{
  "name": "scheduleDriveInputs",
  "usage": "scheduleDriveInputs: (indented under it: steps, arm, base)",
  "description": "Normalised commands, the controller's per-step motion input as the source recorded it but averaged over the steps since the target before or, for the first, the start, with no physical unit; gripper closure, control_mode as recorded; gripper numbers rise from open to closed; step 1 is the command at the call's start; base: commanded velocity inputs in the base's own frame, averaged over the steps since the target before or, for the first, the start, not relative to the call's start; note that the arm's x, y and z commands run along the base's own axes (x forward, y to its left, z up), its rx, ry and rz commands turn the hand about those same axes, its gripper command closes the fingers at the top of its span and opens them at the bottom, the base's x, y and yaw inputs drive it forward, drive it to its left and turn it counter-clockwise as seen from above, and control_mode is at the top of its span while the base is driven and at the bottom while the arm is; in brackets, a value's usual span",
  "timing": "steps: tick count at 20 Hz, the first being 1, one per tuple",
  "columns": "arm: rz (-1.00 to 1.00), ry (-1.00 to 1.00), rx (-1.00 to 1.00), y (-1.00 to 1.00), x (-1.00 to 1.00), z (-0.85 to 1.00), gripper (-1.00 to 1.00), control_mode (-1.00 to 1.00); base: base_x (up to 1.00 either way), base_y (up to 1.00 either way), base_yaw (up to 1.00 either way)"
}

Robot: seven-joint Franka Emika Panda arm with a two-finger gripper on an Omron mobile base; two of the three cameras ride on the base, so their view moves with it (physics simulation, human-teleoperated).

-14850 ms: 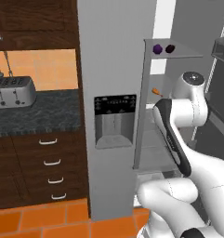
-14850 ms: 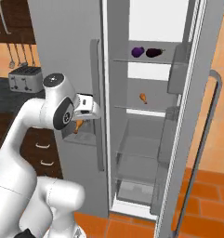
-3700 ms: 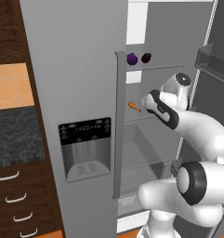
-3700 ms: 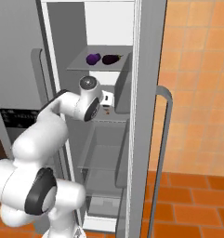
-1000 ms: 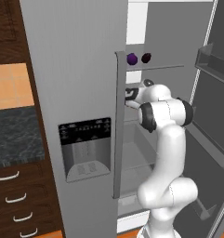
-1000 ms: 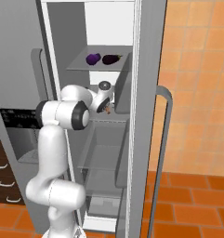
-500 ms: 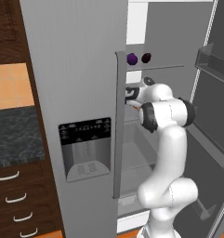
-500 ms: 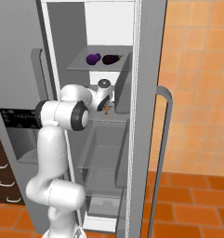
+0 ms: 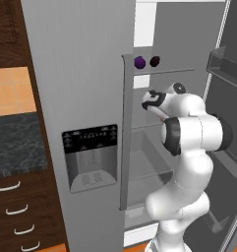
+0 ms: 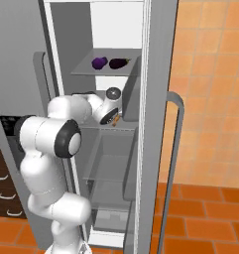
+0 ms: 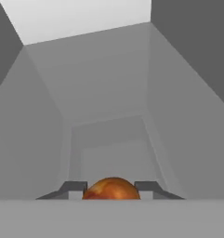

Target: Place one eggplant and one chicken drumstick in each tupperware on the nearby counter, to pack two identical lunches.

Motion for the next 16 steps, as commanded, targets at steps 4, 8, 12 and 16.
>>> scheduleDriveInputs:
  steps: [4, 8, 12, 16]
  arm:
    - [-0.05, 0.05, 0.03, -0.34, -1.0, 1.0, 1.0, -1.0]
    - [-0.01, 0.18, 0.0, -0.14, -1.0, 1.0, 1.0, -1.0]
    - [0.0, 0.29, -0.07, 0.0, -1.0, 0.48, 1.0, -1.0]
    - [0.0, 0.2, -0.11, 0.0, -1.0, -0.03, 1.0, -1.0]
  base:
    - [0.0, 0.0, 0.0]
    - [0.0, 0.0, 0.0]
    - [0.0, 0.0, 0.0]
    - [0.0, 0.0, 0.0]
